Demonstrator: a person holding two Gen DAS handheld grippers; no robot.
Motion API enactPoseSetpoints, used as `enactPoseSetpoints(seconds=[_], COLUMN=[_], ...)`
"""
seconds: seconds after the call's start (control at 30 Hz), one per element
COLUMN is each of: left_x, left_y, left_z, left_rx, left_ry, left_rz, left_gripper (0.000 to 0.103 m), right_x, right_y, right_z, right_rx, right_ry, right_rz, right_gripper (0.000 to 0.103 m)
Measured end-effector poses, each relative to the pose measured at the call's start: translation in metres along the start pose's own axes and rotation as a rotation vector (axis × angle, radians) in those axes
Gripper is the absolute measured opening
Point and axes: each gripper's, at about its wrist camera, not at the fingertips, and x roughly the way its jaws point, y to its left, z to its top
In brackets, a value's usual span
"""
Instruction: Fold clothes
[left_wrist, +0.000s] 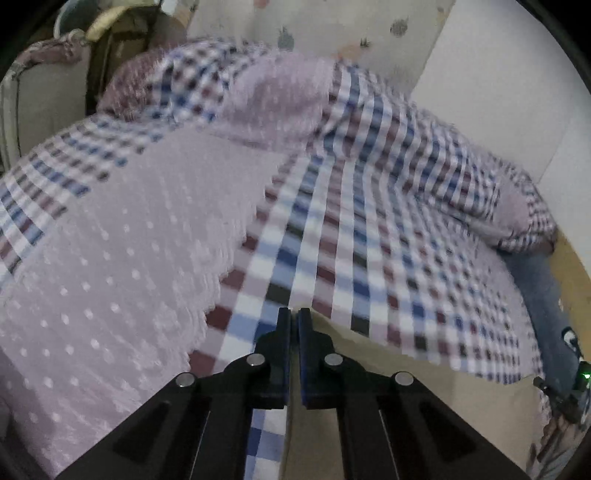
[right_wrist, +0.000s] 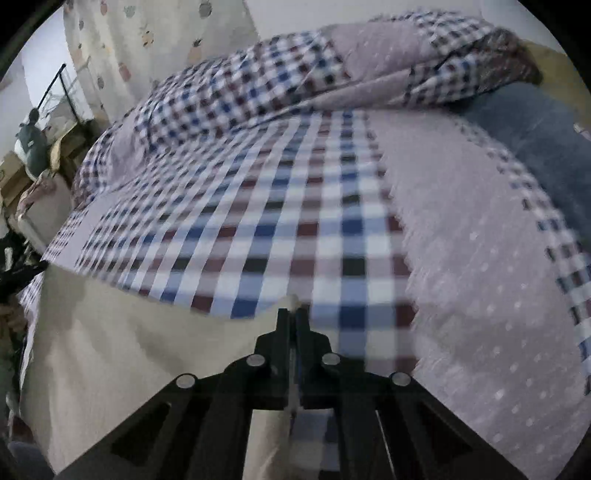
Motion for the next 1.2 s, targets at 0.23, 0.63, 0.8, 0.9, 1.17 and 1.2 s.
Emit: enactPoseSetpoints(seconds=[0.23,0.63,0.8,0.9,1.17,1.2], left_x=[0.039,0.079,0.048,0.042,0.078,0.071], left_y=[-0.007,-0.007,-0.009,-0.007,0.001,0.004], left_z=[-0.007,-0.022,-0.007,-0.001,-0.008,-0.006], left_rx=[0.048,0.061,0.024,0.014,0.02,0.009], left_ry=[0.106,0.188,0.065,0.037,0.171,0.164], left_rz=[0.089,0.137,0.086,0.085,0.13,0.112], left_gripper=[0.002,0.003,0.003,0.003,0.014,0.02], right_x=[0.021,0.063,0.041,0.034,0.074,0.066], right_y=[-0.015,-0.011,0.008,0.01,0.014,0.013], right_z=[-0.011,-0.018,-0.006,0.006,0.001,0.0], right_rx=[0.087,0.055,-0.066,-0.056,-0.048,-0.033], right_ry=[0.093,0.163,0.08,0.036,0.106,0.094], right_rz=[0.022,0.014,-0.044,-0.08,-0.236,-0.255], right_gripper=[0.028,0.009,0.001,0.001,0.007,0.01])
